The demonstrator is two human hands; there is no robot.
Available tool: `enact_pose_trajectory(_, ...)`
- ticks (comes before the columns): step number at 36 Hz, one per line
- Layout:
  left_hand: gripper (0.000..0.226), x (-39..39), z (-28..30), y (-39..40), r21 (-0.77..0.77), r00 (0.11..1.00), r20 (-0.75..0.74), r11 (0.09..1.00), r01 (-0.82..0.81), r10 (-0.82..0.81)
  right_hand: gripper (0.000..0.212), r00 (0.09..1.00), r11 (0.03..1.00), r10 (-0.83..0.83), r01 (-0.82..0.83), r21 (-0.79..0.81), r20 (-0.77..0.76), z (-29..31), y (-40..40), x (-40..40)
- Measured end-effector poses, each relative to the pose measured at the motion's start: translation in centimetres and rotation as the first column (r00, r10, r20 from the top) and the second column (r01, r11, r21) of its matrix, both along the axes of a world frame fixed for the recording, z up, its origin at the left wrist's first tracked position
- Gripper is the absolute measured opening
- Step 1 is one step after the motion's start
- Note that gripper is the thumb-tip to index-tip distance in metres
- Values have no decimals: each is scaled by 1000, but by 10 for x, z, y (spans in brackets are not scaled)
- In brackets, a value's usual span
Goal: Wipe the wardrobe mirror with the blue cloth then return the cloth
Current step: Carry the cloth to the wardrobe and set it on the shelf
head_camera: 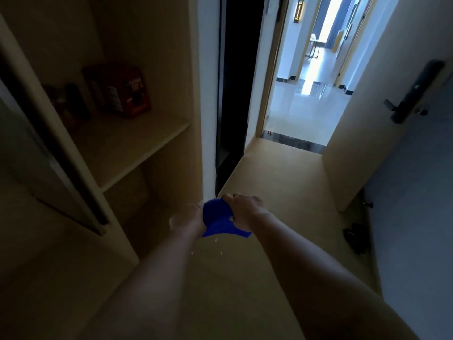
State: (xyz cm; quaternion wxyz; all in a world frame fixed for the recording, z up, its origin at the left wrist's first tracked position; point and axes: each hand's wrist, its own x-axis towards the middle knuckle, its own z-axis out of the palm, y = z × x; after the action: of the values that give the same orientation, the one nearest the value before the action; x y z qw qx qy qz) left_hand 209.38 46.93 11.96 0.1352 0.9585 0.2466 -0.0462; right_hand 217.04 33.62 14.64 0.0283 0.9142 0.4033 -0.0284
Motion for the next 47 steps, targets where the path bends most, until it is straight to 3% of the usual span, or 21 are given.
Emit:
enact_pose_trajectory(8,28,38,5,69,15,989,-19,989,-145,145,61,991,990,130,-132,47,43,3,80,56)
enact_pose_trajectory(14,72,68,16,114,4,956,-106,962,-274,273,53,957,960,275,-279,31,95,9,146,102)
enact_pose_trajectory(17,81,87,23,134,21,932,-94,937,-349,349,47,939,942,331,-335,28,94,16,177,127)
enact_pose_trajectory(21,79,115,33,160,54,901,-41,902,-429,431,43,908,910,410,-414,27,88,28,215,165)
enact_pose_trajectory(27,79,158,50,194,56,832,-27,832,-553,554,55,845,847,525,-530,29,99,45,269,215)
enact_pose_trajectory(32,58,173,62,220,39,722,78,721,-692,688,53,805,806,581,-590,54,121,54,316,236)
enact_pose_trajectory(40,57,171,54,270,68,628,248,633,-771,738,53,776,738,618,-627,248,122,60,378,238)
enact_pose_trajectory(42,58,169,42,279,69,609,222,611,-788,761,47,786,757,604,-617,214,132,52,388,234)
enact_pose_trajectory(44,58,166,28,288,74,615,103,611,-788,782,45,796,791,598,-605,93,96,39,395,229)
enact_pose_trajectory(47,66,161,10,299,65,649,-69,652,-755,758,52,795,783,600,-607,-138,-89,20,402,222)
